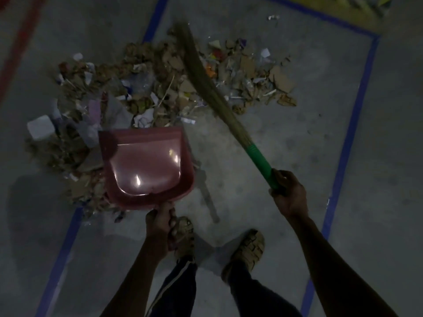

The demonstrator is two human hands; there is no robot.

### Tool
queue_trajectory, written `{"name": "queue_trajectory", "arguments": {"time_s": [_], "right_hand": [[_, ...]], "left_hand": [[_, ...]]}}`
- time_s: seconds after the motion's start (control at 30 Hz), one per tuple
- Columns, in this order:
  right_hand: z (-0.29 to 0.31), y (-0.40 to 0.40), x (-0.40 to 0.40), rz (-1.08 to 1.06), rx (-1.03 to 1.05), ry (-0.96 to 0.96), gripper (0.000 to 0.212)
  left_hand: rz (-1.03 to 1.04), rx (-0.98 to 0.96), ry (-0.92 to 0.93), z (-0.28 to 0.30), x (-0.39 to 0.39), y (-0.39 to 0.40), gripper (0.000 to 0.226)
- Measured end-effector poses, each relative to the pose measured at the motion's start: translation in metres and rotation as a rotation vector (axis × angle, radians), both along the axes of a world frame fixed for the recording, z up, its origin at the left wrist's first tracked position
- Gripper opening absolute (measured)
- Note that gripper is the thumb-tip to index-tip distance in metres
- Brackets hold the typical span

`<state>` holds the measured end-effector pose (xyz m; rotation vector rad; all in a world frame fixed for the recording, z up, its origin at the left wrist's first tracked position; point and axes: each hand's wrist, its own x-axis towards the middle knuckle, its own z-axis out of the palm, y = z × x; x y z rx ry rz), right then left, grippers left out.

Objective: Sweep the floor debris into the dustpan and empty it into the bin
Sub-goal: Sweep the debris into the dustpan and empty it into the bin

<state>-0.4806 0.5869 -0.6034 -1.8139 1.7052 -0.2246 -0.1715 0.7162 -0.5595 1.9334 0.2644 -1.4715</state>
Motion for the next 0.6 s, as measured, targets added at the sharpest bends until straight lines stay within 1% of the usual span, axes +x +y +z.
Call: {"name": "queue_trajectory", "arguments": {"time_s": [0.1,0.2,0.4,0.5,0.6], "right_hand": [[-0.012,-0.018,-0.016,-0.124,-0.026,0.011,0.064],[-0.036,-0.041,-0.037,-0.187,-0.049,0.010,0.061],[-0.075,-0.093,-0.096,-0.360,0.067,0.060,0.070],[-0.090,-0.122,-0.134,-0.410,0.085,0.063,0.068],[-0.103,-0.151,-0.170,-0.430,0.110,0.109,0.063]], "left_hand": [[-0.052,-0.050,-0.005,-0.013,-0.013,-0.035,0.032],[-0.093,-0.057,-0.001,-0.034,-0.036,-0.070,0.032],[-0.127,-0.021,0.005,-0.064,-0.105,-0.143,0.036],[-0.155,-0.004,0.013,-0.074,-0.143,-0.181,0.036],[-0.175,-0.019,0.033,-0.083,-0.182,-0.209,0.034]]}}
